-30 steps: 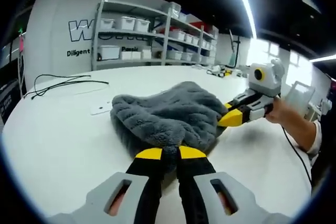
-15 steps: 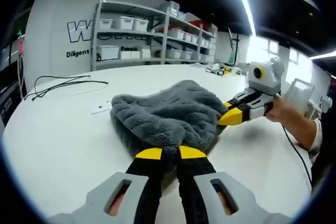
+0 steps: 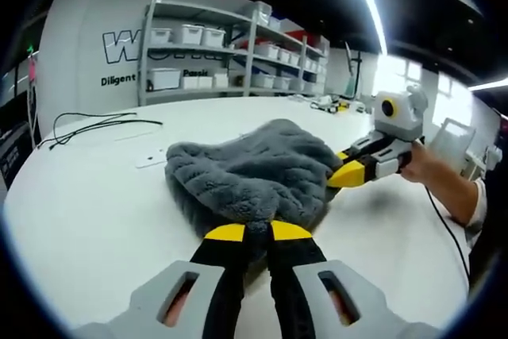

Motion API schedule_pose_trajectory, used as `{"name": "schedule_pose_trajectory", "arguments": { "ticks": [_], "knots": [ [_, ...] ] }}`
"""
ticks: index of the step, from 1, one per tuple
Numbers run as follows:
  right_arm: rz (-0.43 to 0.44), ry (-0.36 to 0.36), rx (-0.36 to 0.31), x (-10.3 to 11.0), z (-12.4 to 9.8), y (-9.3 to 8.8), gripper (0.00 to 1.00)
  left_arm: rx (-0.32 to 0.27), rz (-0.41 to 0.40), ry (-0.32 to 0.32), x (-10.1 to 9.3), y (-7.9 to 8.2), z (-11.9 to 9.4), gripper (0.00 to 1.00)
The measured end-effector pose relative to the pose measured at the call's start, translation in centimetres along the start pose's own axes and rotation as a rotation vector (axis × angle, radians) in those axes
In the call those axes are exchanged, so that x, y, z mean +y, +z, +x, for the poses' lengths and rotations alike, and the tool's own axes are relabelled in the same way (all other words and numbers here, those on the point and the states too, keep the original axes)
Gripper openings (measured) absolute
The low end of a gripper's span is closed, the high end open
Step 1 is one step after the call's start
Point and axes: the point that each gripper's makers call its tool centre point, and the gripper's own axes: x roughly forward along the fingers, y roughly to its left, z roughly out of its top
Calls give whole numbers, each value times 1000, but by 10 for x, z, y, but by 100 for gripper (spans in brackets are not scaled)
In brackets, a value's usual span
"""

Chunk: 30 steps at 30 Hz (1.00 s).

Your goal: Open the folded towel by lifting each exposed corner and separating the folded layers until the towel lies flat within the target outline without major curled edges

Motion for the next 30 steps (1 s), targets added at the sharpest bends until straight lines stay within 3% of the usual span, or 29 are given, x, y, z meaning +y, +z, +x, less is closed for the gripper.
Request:
{"name": "schedule_pose_trajectory", "arguments": {
  "ticks": [30],
  "knots": [
    [19, 25, 28, 17, -13, -9, 2, 23, -5, -20, -28, -19, -26, 8]
  ]
}}
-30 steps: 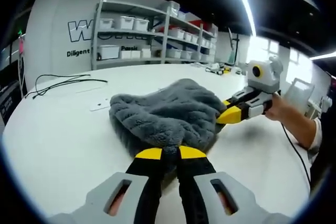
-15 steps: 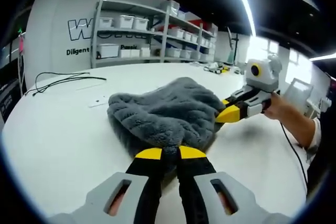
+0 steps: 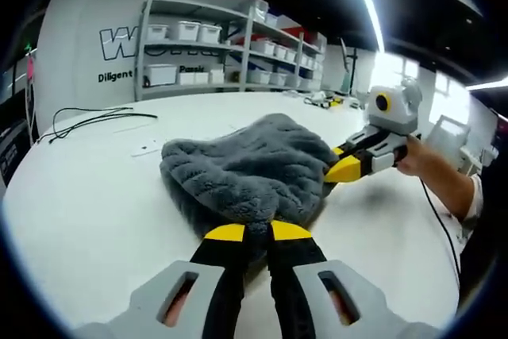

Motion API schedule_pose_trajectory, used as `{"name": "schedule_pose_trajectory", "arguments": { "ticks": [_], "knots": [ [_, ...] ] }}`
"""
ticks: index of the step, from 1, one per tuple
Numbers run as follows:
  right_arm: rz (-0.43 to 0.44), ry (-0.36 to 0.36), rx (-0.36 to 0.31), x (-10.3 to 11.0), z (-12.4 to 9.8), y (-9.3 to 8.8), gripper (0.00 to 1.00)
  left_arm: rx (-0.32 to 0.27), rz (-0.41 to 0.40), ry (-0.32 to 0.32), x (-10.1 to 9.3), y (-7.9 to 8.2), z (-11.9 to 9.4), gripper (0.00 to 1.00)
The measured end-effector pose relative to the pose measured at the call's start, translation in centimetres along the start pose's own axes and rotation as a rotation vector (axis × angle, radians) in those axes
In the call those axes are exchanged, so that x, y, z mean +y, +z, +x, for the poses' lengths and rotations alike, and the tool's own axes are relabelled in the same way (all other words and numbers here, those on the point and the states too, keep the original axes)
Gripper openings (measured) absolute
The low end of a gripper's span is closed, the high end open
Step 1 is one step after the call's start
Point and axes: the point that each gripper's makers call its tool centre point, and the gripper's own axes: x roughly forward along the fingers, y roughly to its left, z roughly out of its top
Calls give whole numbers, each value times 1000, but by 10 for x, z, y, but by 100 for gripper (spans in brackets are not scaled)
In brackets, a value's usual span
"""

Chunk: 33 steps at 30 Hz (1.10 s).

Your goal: Open the folded towel by lifting each exposed corner and separating the folded layers until the towel lies flat within the target outline without major curled edges

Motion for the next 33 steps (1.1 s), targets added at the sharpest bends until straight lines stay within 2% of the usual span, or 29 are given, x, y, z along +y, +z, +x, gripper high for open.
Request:
{"name": "schedule_pose_trajectory", "arguments": {
  "ticks": [13, 24, 33],
  "knots": [
    [30, 31, -7, 12, -7, -5, 3, 3, -13, -20, -14, -10, -15, 8],
    [58, 54, -14, 26, -16, -14, 3, -8, -76, -50, -22, -21, -25, 8],
    [68, 64, -16, 38, -22, -19, 3, -2, -86, -54, -28, -25, -33, 8]
  ]
}}
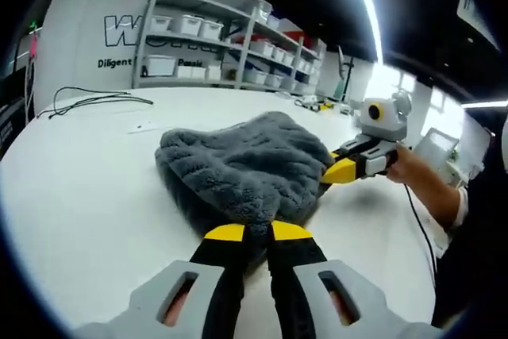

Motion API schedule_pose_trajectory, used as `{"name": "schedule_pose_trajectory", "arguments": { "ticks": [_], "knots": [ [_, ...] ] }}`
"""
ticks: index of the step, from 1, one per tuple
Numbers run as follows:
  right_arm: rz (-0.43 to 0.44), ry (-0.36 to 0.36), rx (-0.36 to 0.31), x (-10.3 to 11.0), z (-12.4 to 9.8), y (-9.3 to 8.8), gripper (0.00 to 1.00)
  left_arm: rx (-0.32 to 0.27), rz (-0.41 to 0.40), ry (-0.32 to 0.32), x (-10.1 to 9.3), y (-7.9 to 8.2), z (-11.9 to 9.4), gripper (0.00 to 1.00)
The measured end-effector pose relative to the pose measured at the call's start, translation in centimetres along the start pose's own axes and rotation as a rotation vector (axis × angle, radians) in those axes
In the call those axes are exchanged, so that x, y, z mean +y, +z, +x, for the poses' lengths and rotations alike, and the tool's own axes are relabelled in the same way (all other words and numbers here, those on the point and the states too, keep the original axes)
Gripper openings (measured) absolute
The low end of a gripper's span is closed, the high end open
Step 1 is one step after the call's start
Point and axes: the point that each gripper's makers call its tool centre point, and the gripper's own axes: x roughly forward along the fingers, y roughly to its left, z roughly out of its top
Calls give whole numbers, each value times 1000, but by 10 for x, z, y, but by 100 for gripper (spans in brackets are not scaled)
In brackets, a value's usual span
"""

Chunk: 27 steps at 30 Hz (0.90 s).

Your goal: Open the folded towel by lifting each exposed corner and separating the folded layers until the towel lies flat within the target outline without major curled edges

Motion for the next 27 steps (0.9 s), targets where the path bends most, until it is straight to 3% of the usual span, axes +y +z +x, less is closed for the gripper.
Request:
{"name": "schedule_pose_trajectory", "arguments": {
  "ticks": [27],
  "knots": [
    [12, 4, 17, 17, -4, -5, 3, -15, -26, -3, 6, 0, -3, 8]
  ]
}}
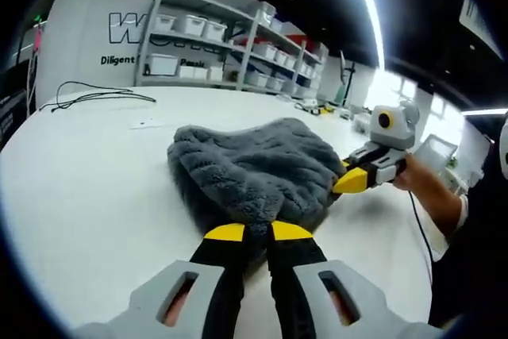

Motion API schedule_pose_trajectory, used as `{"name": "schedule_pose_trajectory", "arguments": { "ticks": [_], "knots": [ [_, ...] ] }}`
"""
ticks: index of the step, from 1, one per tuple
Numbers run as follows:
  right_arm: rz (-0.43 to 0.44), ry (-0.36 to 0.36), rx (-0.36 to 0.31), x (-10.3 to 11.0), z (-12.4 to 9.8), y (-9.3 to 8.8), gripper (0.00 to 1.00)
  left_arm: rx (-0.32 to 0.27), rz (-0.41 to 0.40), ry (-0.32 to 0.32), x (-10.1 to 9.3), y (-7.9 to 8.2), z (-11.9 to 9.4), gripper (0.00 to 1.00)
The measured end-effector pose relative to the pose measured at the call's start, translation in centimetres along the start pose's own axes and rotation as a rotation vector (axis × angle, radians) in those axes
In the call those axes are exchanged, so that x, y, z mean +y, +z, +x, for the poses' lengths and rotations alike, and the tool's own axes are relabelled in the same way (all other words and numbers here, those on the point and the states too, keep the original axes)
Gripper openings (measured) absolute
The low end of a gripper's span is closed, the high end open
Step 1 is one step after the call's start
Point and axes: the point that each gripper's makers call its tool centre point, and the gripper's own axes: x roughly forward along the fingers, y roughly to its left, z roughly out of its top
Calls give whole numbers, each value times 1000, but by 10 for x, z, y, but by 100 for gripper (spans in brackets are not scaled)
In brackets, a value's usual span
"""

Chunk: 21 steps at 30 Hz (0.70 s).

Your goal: Open the folded towel by lifting each exposed corner and separating the folded layers until the towel lies flat within the target outline without major curled edges

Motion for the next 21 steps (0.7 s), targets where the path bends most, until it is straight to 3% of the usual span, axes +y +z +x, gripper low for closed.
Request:
{"name": "schedule_pose_trajectory", "arguments": {
  "ticks": [21],
  "knots": [
    [-2, 18, 11, 28, -2, -7, 3, -24, 9, 16, 10, 3, 1, 8]
  ]
}}
